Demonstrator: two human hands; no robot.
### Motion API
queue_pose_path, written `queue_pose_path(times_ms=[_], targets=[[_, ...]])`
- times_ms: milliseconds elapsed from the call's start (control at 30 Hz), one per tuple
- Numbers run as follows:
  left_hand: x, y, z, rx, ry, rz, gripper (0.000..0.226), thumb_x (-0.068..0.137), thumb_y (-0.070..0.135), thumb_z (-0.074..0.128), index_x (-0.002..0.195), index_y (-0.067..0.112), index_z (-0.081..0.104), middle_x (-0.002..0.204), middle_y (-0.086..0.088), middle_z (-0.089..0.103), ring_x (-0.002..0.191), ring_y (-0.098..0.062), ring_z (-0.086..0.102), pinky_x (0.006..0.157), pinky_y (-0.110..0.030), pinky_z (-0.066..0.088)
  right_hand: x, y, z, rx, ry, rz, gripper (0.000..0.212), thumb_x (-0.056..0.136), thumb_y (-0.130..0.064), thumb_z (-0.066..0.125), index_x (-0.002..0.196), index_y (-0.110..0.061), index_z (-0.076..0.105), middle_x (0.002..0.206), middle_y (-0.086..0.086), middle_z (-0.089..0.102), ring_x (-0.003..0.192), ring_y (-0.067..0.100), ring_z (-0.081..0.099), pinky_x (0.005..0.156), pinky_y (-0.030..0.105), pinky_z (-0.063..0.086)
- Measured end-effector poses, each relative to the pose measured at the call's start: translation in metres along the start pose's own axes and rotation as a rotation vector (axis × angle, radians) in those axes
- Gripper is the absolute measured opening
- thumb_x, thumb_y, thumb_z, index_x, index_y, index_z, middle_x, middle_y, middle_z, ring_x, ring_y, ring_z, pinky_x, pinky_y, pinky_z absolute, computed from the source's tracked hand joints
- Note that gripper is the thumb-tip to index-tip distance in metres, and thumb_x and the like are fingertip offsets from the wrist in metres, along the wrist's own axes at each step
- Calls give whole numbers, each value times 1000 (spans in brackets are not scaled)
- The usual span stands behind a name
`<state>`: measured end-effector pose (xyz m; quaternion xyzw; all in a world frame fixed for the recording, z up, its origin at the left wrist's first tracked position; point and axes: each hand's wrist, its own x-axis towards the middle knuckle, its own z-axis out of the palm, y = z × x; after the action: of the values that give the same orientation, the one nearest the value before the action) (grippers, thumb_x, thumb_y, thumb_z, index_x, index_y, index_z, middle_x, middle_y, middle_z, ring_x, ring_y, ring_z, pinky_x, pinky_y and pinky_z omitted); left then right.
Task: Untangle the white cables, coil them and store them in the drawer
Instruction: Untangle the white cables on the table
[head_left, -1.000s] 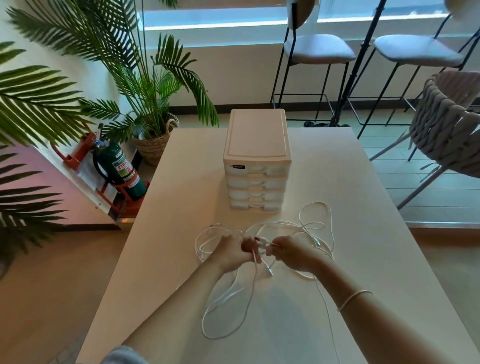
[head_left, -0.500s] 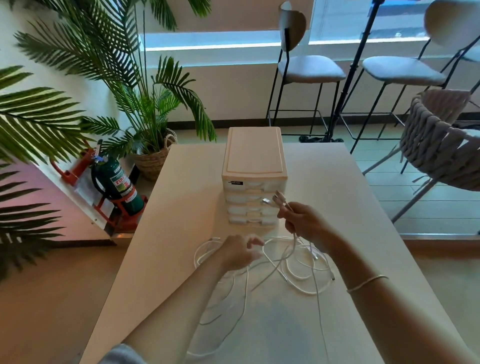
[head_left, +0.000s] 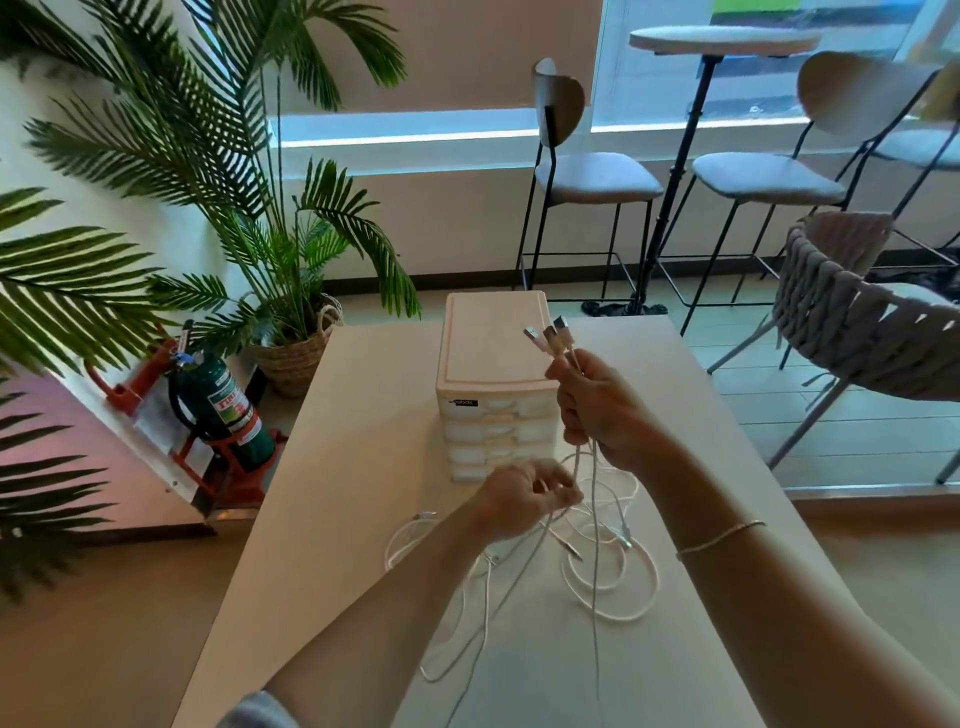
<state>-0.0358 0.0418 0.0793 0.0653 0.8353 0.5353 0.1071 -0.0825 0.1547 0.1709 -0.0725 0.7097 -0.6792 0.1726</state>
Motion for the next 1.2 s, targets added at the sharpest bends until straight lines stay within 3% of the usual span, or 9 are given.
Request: queue_pose_path(times_ms=[167, 333, 433, 567, 633, 700, 833, 1067, 1200], targets=[[-6, -15, -12, 373, -111, -93, 20, 89, 25, 60, 101, 10, 66, 92, -4, 65, 74, -6, 48, 68, -16, 38, 6, -12, -13, -215, 226, -93, 24, 99, -23, 36, 80, -24, 50, 67, -3, 40, 52, 7, 31, 42, 19, 27], [-18, -55, -28, 557, -177, -281, 18, 90, 30, 56, 97, 17, 66, 103, -5, 67, 84, -12, 50, 73, -21, 36, 11, -30, -43, -341, 456, -230, 24, 99, -30, 36, 96, -16, 54, 69, -6, 44, 57, 8, 36, 51, 24, 30], [-12, -50, -34, 495, -145, -250, 19, 90, 25, 58, 102, 13, 67, 98, -3, 65, 86, -10, 51, 74, -18, 36, 9, -30, -46, -423, 428, -227, 23, 97, -30, 42, 93, -13, 57, 69, -5, 46, 60, 10, 40, 55, 26, 33], [-1, -20, -38, 223, -12, -137, 15, 88, 22, 62, 99, 15, 69, 90, 5, 65, 87, -10, 58, 86, -23, 43, 2, -8, -27, -559, 141, -140, 10, 81, -24, 68, 75, -20, 61, 60, -7, 47, 54, 7, 40, 50, 21, 30], [5, -3, -43, 185, 20, -57, 13, 88, 19, 61, 96, 12, 68, 83, 6, 64, 78, -6, 59, 83, -24, 44, 0, 8, -15, -564, 30, -100, 10, 78, -23, 72, 82, -16, 67, 49, -13, 46, 46, 0, 39, 45, 15, 29], [9, 14, -46, 94, 12, 23, 10, 90, 12, 58, 95, 8, 66, 73, 7, 62, 64, 0, 57, 74, -23, 48, 1, 19, -6, -546, 2, -64, 14, 80, -25, 70, 73, -14, 67, 40, -13, 46, 41, 0, 38, 42, 12, 27], [13, 27, -49, -27, -6, 60, 9, 91, 12, 55, 86, 16, 61, 68, 6, 61, 61, -8, 57, 71, -28, 50, 5, 22, 2, -515, 90, -56, 32, 85, -27, 65, 54, -21, 56, 39, -9, 49, 37, 1, 41, 42, 16, 30], [4, 7, -37, 92, -124, -111, 22, 93, 20, 53, 72, 23, 60, 73, 7, 62, 63, -3, 54, 73, -25, 45, 17, 13, 2, -719, 358, -138, 29, 92, -28, 52, 87, -2, 63, 73, 11, 59, 72, 24, 51, 65, 28, 33], [-9, -29, -42, 161, -173, -206, 19, 92, 19, 54, 73, 22, 59, 81, 0, 68, 70, -6, 57, 80, -29, 47, 23, 13, -21, -810, 506, -122, 28, 92, -25, 51, 91, 0, 62, 93, 22, 65, 89, 37, 58, 70, 33, 37]])
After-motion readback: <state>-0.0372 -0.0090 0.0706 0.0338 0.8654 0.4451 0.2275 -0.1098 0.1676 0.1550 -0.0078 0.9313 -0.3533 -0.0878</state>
